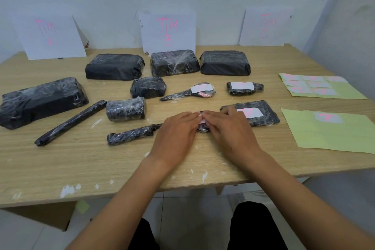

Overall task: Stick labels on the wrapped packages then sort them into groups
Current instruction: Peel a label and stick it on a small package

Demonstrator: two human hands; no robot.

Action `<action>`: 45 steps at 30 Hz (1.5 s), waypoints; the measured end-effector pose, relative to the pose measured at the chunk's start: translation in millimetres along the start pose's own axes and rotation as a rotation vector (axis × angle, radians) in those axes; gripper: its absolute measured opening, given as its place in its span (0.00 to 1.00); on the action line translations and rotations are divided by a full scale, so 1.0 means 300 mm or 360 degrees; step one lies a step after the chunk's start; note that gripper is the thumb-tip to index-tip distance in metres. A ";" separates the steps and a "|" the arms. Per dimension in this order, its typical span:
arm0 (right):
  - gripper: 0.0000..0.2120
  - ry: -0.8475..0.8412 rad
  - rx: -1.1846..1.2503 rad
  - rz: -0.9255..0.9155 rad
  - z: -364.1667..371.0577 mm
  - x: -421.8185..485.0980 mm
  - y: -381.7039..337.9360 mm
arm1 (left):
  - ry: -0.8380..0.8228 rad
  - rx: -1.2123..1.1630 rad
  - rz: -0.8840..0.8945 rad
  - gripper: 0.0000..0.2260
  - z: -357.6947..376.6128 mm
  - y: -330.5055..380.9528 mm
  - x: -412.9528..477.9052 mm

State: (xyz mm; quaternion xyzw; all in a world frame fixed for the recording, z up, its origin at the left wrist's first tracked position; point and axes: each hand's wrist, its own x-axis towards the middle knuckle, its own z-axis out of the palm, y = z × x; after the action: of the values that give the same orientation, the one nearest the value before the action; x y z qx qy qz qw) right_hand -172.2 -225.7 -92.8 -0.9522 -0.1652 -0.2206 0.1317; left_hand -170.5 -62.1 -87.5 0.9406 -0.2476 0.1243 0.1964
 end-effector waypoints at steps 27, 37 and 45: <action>0.15 0.0060 -0.0115 0.0023 0.027 -0.031 -0.004 | -0.0083 0.0150 0.0037 0.20 -0.009 -0.022 -0.045; 0.09 0.0251 -0.0252 0.0146 -0.006 -0.050 -0.010 | 0.0167 0.0024 -0.0098 0.13 0.021 -0.025 -0.056; 0.09 0.0161 -0.0214 0.0255 -0.017 -0.049 -0.015 | 0.0188 0.0037 -0.0132 0.16 0.005 -0.016 -0.058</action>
State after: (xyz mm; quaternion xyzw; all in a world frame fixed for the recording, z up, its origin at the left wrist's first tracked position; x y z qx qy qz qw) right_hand -188.2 -227.0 -94.3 -0.9568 -0.0664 -0.2675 0.0930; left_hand -182.5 -51.6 -96.0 0.9433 -0.1950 0.1742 0.2047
